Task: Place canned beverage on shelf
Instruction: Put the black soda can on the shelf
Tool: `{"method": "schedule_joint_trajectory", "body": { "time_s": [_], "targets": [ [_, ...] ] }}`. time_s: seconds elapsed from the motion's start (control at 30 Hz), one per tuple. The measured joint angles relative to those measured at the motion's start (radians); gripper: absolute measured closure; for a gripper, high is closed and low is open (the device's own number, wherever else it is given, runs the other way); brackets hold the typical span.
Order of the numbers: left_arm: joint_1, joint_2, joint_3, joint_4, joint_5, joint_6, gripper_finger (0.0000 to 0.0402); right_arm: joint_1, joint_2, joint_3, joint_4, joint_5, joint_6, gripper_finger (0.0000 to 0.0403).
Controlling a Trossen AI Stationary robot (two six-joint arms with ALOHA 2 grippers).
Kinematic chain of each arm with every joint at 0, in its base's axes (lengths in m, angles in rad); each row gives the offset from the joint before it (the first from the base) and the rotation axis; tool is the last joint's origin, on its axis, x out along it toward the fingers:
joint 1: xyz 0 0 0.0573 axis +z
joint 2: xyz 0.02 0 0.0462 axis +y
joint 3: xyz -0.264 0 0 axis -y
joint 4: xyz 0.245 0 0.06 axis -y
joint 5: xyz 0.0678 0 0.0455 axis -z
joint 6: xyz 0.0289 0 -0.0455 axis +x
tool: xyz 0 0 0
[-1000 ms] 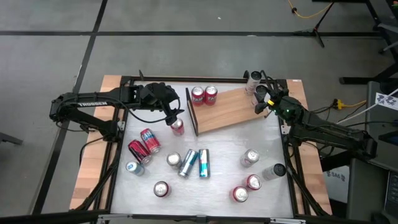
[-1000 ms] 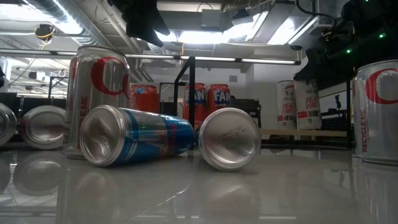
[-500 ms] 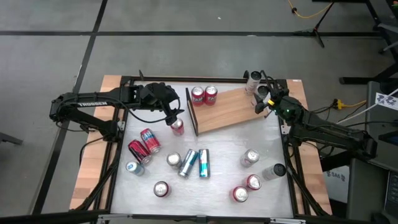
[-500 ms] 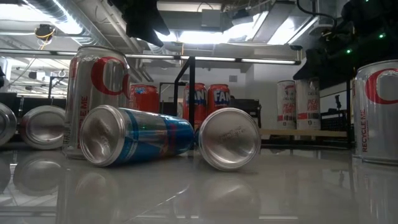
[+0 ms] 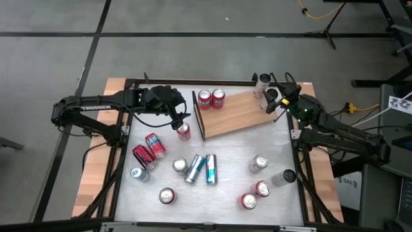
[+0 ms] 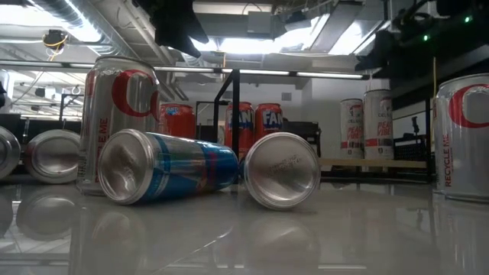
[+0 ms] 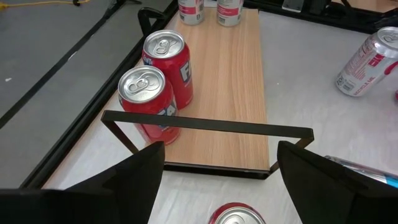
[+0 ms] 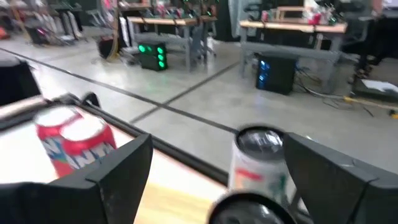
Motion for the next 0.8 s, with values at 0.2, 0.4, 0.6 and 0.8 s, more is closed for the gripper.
{"method": "schedule_joint_trajectory", "body": {
  "time_s": [0.2,0.4,0.6,0.8],
  "targets": [
    [0.0,0.0,0.0,-0.002,0.0,0.0,0.0099,0.0,0.0,0.077,-0.005,-0.051,0.0,0.0056],
    [0.0,0.0,0.0,-0.004,0.0,0.0,0.0099,0.001,0.0,0.146,-0.172,-0.196,0.07,0.0075],
    [0.0,0.0,0.0,-0.004,0.001,-0.001,0.0099,0.001,0.001,0.148,-0.304,-0.368,0.25,0.0171],
    [0.0,0.0,0.0,-0.004,0.001,-0.005,0.0099,0.001,0.001,0.148,-0.458,-0.41,0.367,0.0291]
  ]
}}
